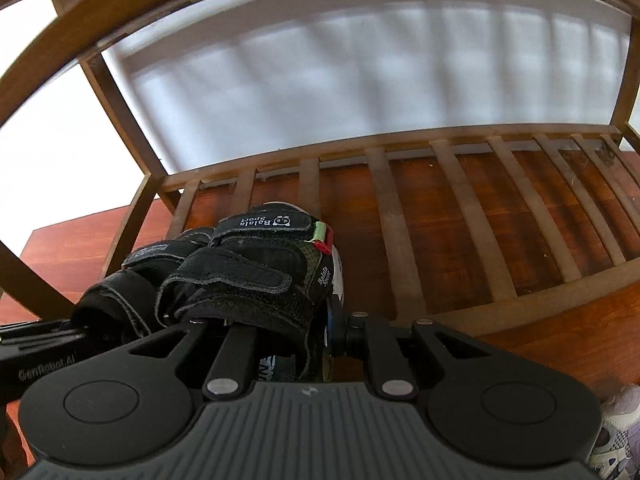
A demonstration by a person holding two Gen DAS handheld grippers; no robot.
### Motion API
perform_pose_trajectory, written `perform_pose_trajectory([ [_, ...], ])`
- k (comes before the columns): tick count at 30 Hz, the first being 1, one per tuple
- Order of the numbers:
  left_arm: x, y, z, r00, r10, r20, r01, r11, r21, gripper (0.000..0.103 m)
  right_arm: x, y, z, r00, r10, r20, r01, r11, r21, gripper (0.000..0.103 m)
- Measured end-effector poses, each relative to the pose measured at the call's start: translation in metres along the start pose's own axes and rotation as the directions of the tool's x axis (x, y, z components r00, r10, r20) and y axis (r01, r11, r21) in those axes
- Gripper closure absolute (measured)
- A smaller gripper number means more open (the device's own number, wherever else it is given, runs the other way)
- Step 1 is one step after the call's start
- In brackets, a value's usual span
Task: Organize scattered shoes
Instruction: 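Lift both black sandals and carry them onto the lower rack shelf, then open both tools and release the sandals on the shelf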
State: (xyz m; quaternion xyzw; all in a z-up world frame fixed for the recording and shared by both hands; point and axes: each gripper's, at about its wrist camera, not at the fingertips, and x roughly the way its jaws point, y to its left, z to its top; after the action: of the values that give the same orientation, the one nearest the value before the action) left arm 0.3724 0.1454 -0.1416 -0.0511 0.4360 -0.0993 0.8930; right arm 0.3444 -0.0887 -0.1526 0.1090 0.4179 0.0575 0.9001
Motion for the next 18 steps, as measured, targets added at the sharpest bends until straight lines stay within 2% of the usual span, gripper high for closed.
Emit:
perform_pose_trajectory([
  [1, -0.001, -0.001, -0.001, 1.000, 0.001, 0.002, -0.001, 1.000, 0.003, 0.061, 0.000, 0.000, 0.000, 1.000, -0.001, -0.003, 0.001, 1.000, -0.005, 0.080],
  [3, -0.003, -0.002, -0.003, 1.000, 0.004, 0.005, -0.004, 1.000, 0.010, 0.049, -0.002, 0.000, 0.001, 1.000, 0.003, 0.001, -0.003, 1.000, -0.009, 0.063],
  [4, -0.004, -0.002, -0.004, 1.000, 0.005, 0.007, -0.005, 1.000, 0.013, 0.047, -0.006, 0.001, 0.001, 1.000, -0.008, 0.011, 0.009, 1.000, -0.023, 0.053],
  [9, -0.021, -0.002, -0.005, 1.000, 0.006, 0.028, -0.007, 1.000, 0.022, 0.041, -0.023, 0.004, 0.000, 1.000, -0.003, 0.025, 0.004, 0.999, -0.052, 0.052],
  [15, -0.046, -0.002, -0.013, 0.999, 0.013, 0.046, -0.014, 1.000, 0.024, 0.033, -0.065, 0.008, -0.008, 0.998, 0.009, 0.069, -0.003, 0.997, -0.079, 0.051],
  [18, -0.062, -0.003, -0.019, 0.997, 0.014, 0.071, -0.015, 1.000, 0.019, 0.027, -0.084, 0.009, -0.012, 0.996, 0.011, 0.093, -0.002, 0.996, -0.092, 0.045],
])
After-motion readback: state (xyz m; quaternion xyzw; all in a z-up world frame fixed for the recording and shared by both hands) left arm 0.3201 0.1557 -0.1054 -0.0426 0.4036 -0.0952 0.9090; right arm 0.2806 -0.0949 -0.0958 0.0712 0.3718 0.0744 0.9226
